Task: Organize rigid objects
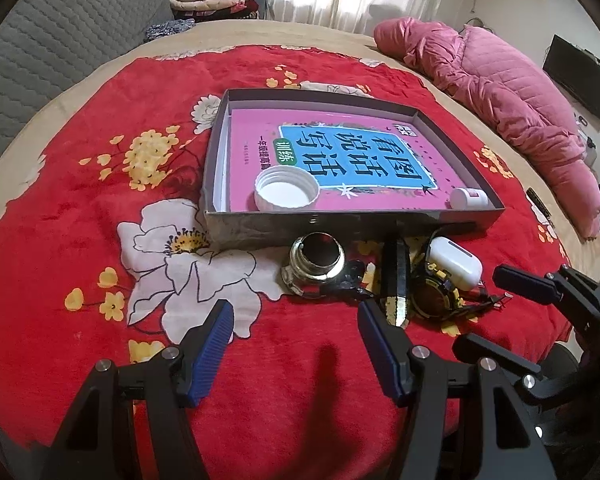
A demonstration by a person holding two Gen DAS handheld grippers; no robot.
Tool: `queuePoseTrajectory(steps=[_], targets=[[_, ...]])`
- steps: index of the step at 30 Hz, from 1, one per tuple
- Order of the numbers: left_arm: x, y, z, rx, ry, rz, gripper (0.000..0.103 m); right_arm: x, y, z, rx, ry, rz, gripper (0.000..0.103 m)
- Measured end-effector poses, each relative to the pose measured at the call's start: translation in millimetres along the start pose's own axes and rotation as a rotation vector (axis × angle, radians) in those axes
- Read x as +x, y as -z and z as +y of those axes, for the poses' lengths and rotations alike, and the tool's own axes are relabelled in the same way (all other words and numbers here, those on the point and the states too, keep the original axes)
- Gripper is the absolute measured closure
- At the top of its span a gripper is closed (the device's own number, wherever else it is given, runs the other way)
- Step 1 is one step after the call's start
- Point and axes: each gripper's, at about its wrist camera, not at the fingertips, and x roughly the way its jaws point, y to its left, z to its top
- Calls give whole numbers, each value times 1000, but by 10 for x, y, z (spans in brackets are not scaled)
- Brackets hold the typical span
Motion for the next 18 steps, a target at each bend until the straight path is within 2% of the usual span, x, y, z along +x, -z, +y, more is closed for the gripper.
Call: queuePoseTrajectory(steps=[18], targets=[[220, -97, 15, -14, -19, -4, 39, 75, 11, -79, 50, -23, 6, 29]])
